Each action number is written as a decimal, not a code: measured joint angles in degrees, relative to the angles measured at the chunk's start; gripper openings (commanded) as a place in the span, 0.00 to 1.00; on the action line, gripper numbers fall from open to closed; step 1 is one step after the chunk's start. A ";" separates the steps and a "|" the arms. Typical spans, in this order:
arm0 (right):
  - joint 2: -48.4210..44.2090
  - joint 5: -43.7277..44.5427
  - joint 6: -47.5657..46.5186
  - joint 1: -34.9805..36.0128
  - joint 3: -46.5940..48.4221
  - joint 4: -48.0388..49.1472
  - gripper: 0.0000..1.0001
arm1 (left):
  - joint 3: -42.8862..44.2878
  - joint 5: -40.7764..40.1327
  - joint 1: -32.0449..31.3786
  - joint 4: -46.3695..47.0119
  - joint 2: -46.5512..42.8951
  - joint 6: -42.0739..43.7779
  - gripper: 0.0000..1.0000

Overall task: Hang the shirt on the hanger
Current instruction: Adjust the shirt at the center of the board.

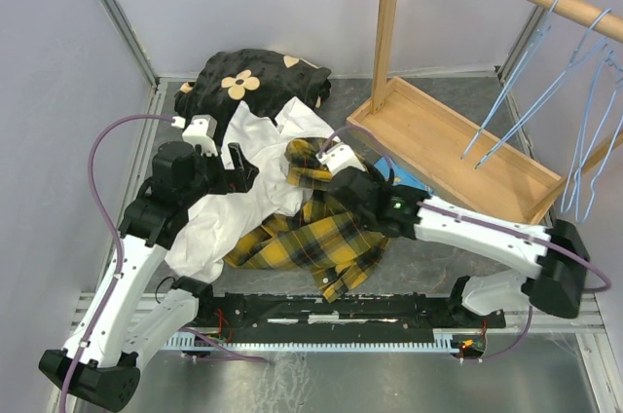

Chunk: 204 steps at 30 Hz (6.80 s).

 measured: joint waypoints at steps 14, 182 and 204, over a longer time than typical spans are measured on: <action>-13.90 -12.85 1.51 -0.24 6.75 -3.58 0.00 | -4.37 8.26 0.00 16.46 -1.81 4.37 0.94; -15.89 -29.51 25.40 -8.63 37.68 -12.44 0.99 | -1.90 -22.69 -21.92 -3.32 7.39 -9.29 0.03; -11.98 -19.17 15.54 2.97 5.64 -15.85 0.99 | -1.79 -22.21 -21.92 -5.55 4.59 -9.14 0.03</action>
